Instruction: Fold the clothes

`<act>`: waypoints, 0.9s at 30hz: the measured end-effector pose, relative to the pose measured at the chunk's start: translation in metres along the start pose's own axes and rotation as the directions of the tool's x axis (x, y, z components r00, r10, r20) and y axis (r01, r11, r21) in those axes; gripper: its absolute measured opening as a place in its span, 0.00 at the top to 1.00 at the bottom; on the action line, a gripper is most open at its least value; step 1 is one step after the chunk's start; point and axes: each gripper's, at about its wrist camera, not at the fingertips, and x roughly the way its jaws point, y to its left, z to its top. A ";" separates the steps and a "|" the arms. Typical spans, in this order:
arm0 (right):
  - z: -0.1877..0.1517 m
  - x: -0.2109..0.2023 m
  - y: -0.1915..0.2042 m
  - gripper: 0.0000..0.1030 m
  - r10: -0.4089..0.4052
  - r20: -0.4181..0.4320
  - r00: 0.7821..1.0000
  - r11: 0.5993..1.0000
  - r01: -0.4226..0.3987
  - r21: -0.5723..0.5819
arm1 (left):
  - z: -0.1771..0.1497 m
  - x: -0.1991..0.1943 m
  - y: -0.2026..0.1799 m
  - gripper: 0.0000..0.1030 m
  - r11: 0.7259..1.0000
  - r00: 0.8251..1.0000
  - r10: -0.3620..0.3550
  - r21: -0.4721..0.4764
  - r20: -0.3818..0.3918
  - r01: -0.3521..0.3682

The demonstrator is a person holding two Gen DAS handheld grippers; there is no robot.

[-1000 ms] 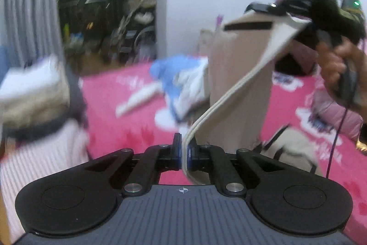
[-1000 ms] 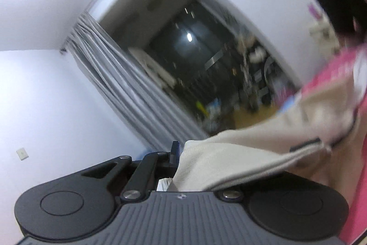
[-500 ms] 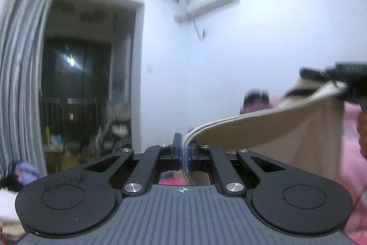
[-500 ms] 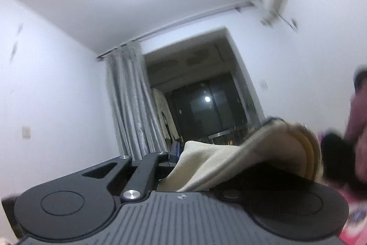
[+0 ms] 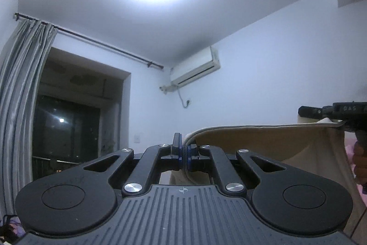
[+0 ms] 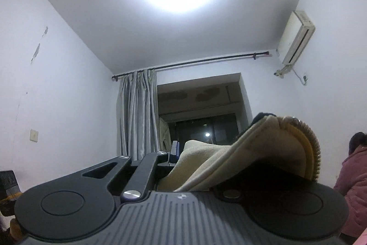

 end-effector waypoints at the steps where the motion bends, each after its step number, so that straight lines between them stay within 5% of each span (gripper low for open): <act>1: -0.003 0.003 -0.002 0.92 -0.008 -0.004 1.000 1.000 0.008 -0.002 | -0.001 0.002 -0.001 0.96 1.000 1.000 -0.004 -0.006 -0.003 0.004; 7: -0.045 0.038 -0.026 0.92 -0.093 -0.113 0.989 0.996 0.092 -0.016 | -0.042 0.026 0.009 0.96 0.999 0.994 0.031 -0.011 -0.106 -0.032; 11: -0.105 0.087 -0.064 0.92 -0.165 -0.267 0.949 0.986 0.167 -0.017 | -0.110 0.069 0.025 0.96 0.996 0.959 0.083 -0.012 -0.271 -0.089; 16: -0.212 0.168 -0.129 0.92 -0.229 -0.439 0.869 0.970 0.242 -0.028 | -0.217 0.129 0.056 0.96 0.985 0.876 0.152 -0.006 -0.458 -0.174; 23: -0.360 0.269 -0.192 0.92 -0.227 -0.593 0.773 0.963 0.267 -0.021 | -0.344 0.203 0.114 0.96 0.953 0.747 0.276 0.072 -0.605 -0.294; 27: -0.445 0.313 -0.220 0.92 -0.200 -0.686 0.700 0.961 0.276 0.002 | -0.411 0.231 0.148 0.96 0.930 0.647 0.325 0.108 -0.690 -0.352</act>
